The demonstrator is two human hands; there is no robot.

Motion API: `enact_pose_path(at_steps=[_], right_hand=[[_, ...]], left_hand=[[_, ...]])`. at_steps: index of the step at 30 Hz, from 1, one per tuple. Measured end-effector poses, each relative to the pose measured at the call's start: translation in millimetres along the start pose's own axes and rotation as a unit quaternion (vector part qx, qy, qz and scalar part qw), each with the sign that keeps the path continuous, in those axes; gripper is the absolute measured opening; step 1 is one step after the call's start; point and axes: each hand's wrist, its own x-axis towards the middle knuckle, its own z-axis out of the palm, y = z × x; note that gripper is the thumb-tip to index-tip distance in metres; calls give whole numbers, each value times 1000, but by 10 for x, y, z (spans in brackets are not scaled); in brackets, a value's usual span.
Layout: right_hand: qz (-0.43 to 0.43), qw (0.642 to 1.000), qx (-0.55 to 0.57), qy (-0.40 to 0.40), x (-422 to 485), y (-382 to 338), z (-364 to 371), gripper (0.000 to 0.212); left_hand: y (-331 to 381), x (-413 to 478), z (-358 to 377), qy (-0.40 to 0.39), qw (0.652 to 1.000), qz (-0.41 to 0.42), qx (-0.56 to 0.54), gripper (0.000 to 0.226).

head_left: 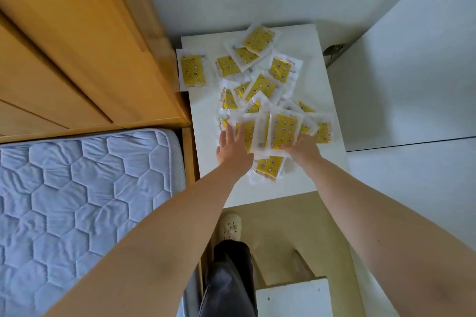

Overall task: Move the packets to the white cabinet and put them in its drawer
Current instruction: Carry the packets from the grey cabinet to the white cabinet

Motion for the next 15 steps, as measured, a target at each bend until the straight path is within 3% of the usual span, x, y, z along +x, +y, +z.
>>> enact_pose_path(at_steps=[7,15], right_hand=[[-37,998,-30,-31,-236,-5,-84,62],[-193,976,-97,-13,-956,129,-294,58]], left_hand=[[-48,-164,-31,-15,993,14,120,73],[87,-890,-231,87,976,65,189,68]])
